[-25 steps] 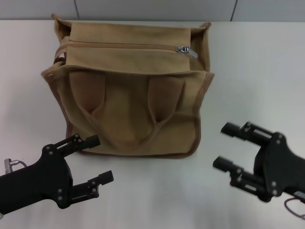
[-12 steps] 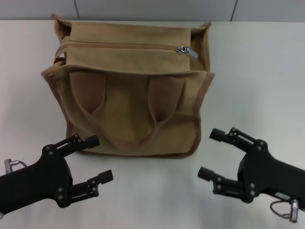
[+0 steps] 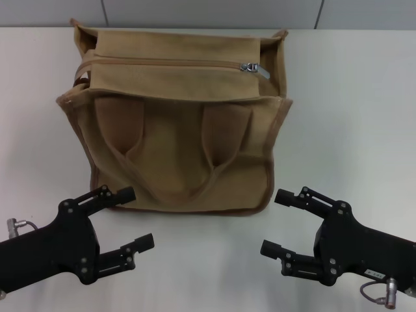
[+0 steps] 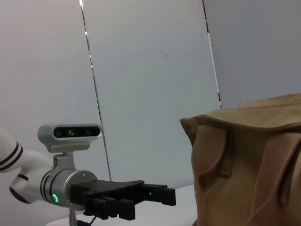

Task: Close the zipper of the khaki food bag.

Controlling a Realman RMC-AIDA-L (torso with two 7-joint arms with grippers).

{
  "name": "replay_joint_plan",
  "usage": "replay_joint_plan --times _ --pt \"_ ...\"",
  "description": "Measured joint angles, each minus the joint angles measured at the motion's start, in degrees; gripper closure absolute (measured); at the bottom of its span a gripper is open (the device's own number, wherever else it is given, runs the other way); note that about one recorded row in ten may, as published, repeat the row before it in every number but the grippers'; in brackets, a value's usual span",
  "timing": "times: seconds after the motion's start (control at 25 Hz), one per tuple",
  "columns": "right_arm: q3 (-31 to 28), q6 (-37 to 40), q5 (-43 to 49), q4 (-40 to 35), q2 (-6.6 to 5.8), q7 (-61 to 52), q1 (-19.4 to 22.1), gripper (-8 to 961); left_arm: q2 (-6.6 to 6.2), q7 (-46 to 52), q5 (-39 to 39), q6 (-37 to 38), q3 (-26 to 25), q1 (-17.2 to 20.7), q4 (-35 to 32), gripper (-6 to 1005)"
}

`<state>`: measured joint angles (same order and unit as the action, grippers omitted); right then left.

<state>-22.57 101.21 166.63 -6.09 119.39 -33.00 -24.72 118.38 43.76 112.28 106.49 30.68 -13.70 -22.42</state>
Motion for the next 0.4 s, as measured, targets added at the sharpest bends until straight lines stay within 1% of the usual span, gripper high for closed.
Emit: replay_joint_plan --times 0.4 --pt "0.06 -0.56 0.0 0.28 0.04 0.04 0.26 115 0.18 -0.06 1.56 -0.04 0.87 -0.87 0.07 206"
